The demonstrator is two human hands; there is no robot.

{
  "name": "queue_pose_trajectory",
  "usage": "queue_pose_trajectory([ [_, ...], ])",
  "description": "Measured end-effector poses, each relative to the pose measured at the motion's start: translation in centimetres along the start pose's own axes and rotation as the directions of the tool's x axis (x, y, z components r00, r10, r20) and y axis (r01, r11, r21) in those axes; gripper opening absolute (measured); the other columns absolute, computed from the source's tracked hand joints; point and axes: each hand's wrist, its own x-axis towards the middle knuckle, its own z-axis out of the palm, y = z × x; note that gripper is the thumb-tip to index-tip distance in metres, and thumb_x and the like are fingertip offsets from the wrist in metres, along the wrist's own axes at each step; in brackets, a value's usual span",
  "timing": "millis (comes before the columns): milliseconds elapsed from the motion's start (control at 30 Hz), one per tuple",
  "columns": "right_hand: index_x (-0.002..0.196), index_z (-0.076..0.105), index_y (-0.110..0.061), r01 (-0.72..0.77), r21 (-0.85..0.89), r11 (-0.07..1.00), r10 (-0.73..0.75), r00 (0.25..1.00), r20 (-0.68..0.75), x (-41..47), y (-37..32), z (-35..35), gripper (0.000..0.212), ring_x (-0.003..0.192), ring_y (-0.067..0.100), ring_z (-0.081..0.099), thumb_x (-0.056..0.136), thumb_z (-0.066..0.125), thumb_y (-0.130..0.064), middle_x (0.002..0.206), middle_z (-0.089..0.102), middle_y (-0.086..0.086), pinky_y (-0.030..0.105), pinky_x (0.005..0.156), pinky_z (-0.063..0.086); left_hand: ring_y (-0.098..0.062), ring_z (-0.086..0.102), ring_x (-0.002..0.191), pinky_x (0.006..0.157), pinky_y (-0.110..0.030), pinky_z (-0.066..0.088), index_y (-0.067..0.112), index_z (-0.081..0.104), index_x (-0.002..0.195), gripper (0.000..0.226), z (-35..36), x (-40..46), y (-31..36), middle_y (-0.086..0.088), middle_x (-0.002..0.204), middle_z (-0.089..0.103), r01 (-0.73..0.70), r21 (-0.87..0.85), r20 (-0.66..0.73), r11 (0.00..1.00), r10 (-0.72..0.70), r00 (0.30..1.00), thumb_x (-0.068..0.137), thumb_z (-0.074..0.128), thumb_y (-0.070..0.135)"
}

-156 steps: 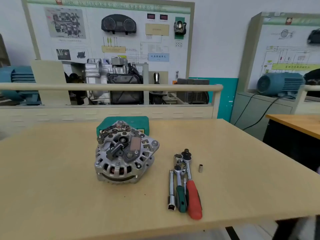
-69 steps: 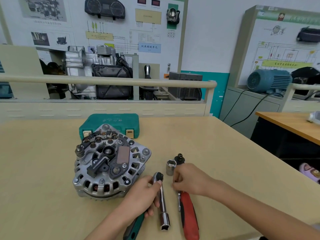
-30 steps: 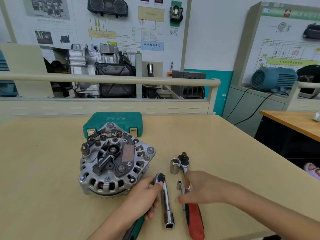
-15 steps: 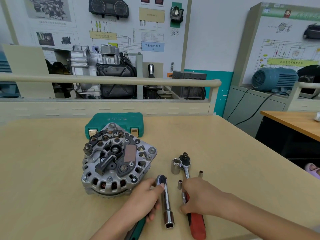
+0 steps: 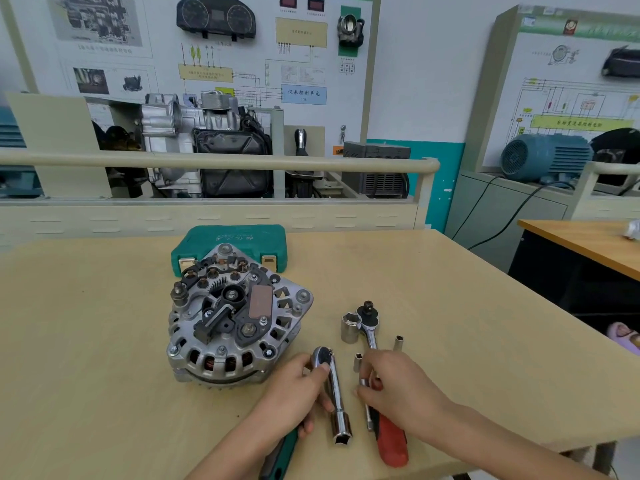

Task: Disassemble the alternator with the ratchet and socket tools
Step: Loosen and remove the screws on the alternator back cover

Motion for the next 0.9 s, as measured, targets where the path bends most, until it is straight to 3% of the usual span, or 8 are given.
queue_pose_trajectory([
  [167,0.08,0.039,-0.032,0.178,0.129,0.976,-0.154,0.972,-0.178,-0.8,0.2,1.1,0.021,0.073,-0.007,0.043,0.09,0.057,-0.025,0.072,0.042,-0.015,0.009,0.063,0.034,-0.013,0.039,0.028,0.031,-0.016,0.027,0.013,0.053,0.104,0.016,0.0,-0.1,-0.1,-0.002,0.061,0.065,-0.006,-0.004,-0.009,1.0,0.006,1.0,0.098,0.044,0.025],
  [333,0.081,0.037,-0.036,0.266,0.146,0.953,-0.227,0.945,-0.237,-1.3,0.2,1.6,0.025,0.077,-0.007,0.044,0.092,0.057,-0.027,0.077,0.04,-0.019,0.007,0.065,0.033,-0.012,0.038,0.028,0.032,-0.017,0.027,0.013,0.053,0.104,0.016,-0.1,-0.5,0.0,-0.002,0.06,0.064,-0.008,-0.03,-0.006,1.0,0.007,1.0,0.098,0.044,0.025],
  [500,0.077,0.048,-0.035,0.163,0.346,0.924,-0.037,0.939,-0.342,-1.4,-0.5,1.9,0.029,0.072,-0.001,0.053,0.086,0.063,-0.011,0.072,0.053,-0.014,0.007,0.062,0.037,-0.013,0.037,0.028,0.032,-0.017,0.028,0.017,0.053,0.104,0.015,-0.2,-0.9,0.3,0.001,0.054,0.063,-0.053,-0.009,0.003,0.999,0.053,0.999,0.097,0.044,0.027],
  [600,0.088,0.054,-0.022,0.037,0.71,0.703,0.196,0.95,-0.243,-0.8,-0.8,1.3,0.017,0.067,0.005,0.06,0.088,0.061,-0.007,0.073,0.055,-0.007,0.013,0.065,0.043,-0.014,0.037,0.029,0.033,-0.017,0.028,0.023,0.052,0.103,0.011,-0.3,-1.4,0.7,0.0,0.054,0.062,-0.109,-0.012,0.01,0.994,0.109,0.994,0.097,0.045,0.028],
  [667,0.097,0.054,-0.014,-0.035,0.916,0.399,0.277,0.957,-0.085,-0.4,-1.1,0.6,0.014,0.066,0.011,0.06,0.089,0.058,-0.003,0.071,0.056,0.001,0.021,0.07,0.046,-0.013,0.037,0.029,0.034,-0.016,0.029,0.029,0.05,0.105,0.01,-0.4,-1.8,1.2,0.0,0.056,0.063,-0.17,-0.001,0.008,0.985,0.17,0.985,0.097,0.045,0.028],
  [767,0.104,0.054,-0.003,-0.06,0.998,-0.038,0.213,0.975,0.066,-0.2,-2.1,-1.0,0.02,0.064,0.017,0.06,0.086,0.055,0.007,0.073,0.054,0.007,0.025,0.065,0.049,-0.013,0.037,0.029,0.033,-0.016,0.029,0.031,0.047,0.109,0.013,-0.9,-2.8,1.9,0.0,0.058,0.064,-0.265,-0.011,-0.001,0.964,0.265,0.964,0.096,0.046,0.026],
  [833,0.106,0.054,0.001,-0.066,0.993,-0.094,0.134,0.988,0.079,-0.6,-2.7,-2.0,0.023,0.064,0.017,0.06,0.084,0.055,0.009,0.074,0.054,0.008,0.021,0.059,0.05,-0.014,0.038,0.029,0.033,-0.015,0.029,0.027,0.048,0.105,0.01,-1.3,-3.8,2.3,0.001,0.061,0.064,-0.317,-0.044,-0.023,0.947,0.316,0.948,0.096,0.048,0.023],
  [900,0.109,0.054,0.001,-0.04,0.999,-0.013,0.093,0.995,0.041,-1.0,-3.3,-2.5,0.025,0.063,0.014,0.059,0.084,0.058,0.006,0.074,0.057,0.007,0.018,0.059,0.049,-0.017,0.043,0.031,0.034,-0.016,0.03,0.024,0.048,0.099,0.007,-1.7,-4.5,2.6,0.001,0.067,0.066,-0.362,-0.065,-0.072,0.93,0.358,0.931,0.094,0.051,0.02],
])
